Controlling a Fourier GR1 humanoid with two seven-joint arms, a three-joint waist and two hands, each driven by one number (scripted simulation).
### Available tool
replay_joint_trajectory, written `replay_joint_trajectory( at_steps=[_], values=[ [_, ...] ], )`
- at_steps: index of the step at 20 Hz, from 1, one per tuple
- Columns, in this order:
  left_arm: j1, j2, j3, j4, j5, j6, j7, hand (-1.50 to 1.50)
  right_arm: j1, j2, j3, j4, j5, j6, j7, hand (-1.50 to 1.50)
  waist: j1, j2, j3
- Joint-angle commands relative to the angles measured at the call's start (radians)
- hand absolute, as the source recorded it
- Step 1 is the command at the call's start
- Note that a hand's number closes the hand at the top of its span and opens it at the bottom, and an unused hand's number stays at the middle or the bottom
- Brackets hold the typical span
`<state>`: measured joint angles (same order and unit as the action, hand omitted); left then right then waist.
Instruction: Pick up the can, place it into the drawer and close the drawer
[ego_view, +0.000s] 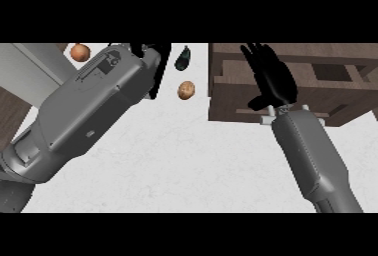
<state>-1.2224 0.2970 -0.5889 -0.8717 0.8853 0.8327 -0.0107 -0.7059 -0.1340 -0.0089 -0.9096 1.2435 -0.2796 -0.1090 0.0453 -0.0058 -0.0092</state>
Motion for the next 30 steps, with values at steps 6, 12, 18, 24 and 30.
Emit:
replay_joint_trajectory(
  at_steps=[6,12,18,24,30],
  values=[
    [0.022,0.063,0.001,-0.115,-0.027,0.015,0.096,-1.50,-0.116,0.000,-0.083,0.322,0.033,-0.249,-0.023,-1.50,0.016,0.018,0.011],
    [0.090,0.114,0.026,-0.164,-0.041,-0.012,0.087,-1.50,-0.228,-0.052,-0.141,0.459,0.022,-0.311,-0.057,-1.50,0.030,0.025,0.011],
    [0.066,0.181,0.018,-0.246,-0.060,-0.016,0.164,-1.50,-0.342,-0.051,-0.159,0.569,0.055,-0.384,-0.002,-1.50,0.054,0.026,0.011],
    [0.128,0.151,0.023,-0.284,-0.084,0.018,0.134,-1.50,-0.420,-0.081,-0.177,0.640,0.063,-0.412,0.011,-1.50,0.048,0.032,0.011],
    [0.145,0.190,0.012,-0.334,-0.084,-0.004,0.182,-1.50,-0.489,-0.127,-0.195,0.683,0.061,-0.375,0.034,-1.50,0.076,0.038,0.011]
  ],
)
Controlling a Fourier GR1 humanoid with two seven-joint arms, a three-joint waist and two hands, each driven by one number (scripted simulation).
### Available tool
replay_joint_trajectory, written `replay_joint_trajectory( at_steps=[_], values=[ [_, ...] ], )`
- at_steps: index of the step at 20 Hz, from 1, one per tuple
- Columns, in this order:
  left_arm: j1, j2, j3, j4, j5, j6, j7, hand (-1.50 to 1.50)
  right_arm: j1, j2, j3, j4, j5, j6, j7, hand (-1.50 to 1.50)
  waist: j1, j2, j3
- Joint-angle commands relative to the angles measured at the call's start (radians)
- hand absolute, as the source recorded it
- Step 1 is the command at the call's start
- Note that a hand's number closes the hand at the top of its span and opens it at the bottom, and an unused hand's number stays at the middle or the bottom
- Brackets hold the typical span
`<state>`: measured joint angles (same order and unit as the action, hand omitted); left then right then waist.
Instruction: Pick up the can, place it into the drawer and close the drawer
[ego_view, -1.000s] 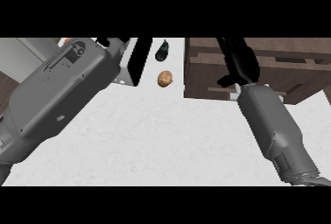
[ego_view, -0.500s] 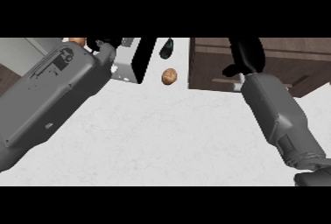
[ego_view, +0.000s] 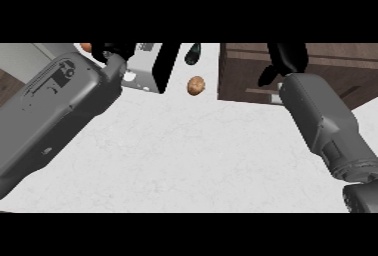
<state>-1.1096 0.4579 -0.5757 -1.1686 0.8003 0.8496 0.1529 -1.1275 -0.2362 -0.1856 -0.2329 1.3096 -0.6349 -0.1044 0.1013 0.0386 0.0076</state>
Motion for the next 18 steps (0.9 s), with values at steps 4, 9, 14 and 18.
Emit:
replay_joint_trajectory(
  at_steps=[4,9,14,18],
  values=[
    [-0.003,0.024,0.006,-0.047,-0.004,-0.009,0.035,-1.50,-0.105,-0.010,-0.056,0.036,-0.058,0.072,-0.073,-1.50,0.028,0.000,-0.003],
    [0.007,0.020,0.008,-0.063,-0.007,0.000,0.036,-1.50,-0.129,0.050,-0.240,0.027,-0.268,0.174,-0.194,-1.50,0.022,-0.003,0.001],
    [0.044,0.013,0.001,-0.070,-0.015,0.010,0.029,-1.50,-0.124,0.059,-0.385,0.024,-0.417,0.238,-0.282,-1.50,0.005,-0.002,0.000],
    [0.058,0.040,0.010,-0.106,-0.014,-0.007,0.044,-1.50,-0.143,0.024,-0.415,0.034,-0.443,0.280,-0.302,-1.50,0.015,-0.004,-0.004]
  ],
)
